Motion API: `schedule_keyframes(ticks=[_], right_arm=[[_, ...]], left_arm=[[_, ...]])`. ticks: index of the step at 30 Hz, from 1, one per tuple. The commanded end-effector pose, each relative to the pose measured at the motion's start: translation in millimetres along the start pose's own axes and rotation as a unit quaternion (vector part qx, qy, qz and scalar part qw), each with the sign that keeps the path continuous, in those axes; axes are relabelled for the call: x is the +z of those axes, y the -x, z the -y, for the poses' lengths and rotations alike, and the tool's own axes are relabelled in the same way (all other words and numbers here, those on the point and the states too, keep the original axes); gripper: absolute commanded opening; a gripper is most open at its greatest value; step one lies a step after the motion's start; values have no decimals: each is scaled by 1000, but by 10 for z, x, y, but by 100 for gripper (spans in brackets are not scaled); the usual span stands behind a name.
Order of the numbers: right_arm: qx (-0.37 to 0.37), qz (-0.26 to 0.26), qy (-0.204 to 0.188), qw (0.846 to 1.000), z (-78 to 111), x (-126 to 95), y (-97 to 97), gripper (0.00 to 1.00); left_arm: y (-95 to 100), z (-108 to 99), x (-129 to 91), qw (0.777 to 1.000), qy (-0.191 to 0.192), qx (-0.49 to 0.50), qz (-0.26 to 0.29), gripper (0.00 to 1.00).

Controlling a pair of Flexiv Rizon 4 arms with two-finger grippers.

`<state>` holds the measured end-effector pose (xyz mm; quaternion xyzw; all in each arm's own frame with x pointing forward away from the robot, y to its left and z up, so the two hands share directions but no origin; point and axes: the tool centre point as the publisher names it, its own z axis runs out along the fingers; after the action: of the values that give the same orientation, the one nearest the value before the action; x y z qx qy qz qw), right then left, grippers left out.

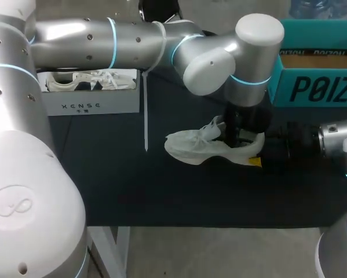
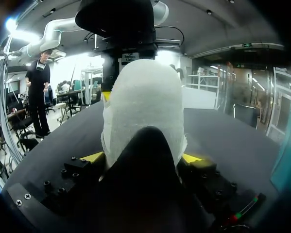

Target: Take the shoe out of the shoebox, open the shoe tongue, remove and reinsert the insole, then place the shoe into the shoebox

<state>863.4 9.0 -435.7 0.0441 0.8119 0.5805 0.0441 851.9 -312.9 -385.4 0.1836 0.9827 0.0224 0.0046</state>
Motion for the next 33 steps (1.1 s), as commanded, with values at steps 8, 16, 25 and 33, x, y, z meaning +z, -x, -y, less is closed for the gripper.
schedule_keyframes(ticks=[8, 16, 25, 33], right_arm=[[0, 1, -2, 1000, 35, 16, 1, 0], [0, 1, -2, 1000, 35, 16, 1, 0], [0, 1, -2, 1000, 35, 16, 1, 0], [0, 1, -2, 1000, 35, 16, 1, 0]], left_arm=[[-49, 44, 436, 1000, 9, 9, 27, 30], [-60, 20, 457, 995, 13, -21, 98, 0], [8, -21, 221, 987, 6, -34, 155, 0], [75, -19, 40, 982, 6, -45, 181, 0]])
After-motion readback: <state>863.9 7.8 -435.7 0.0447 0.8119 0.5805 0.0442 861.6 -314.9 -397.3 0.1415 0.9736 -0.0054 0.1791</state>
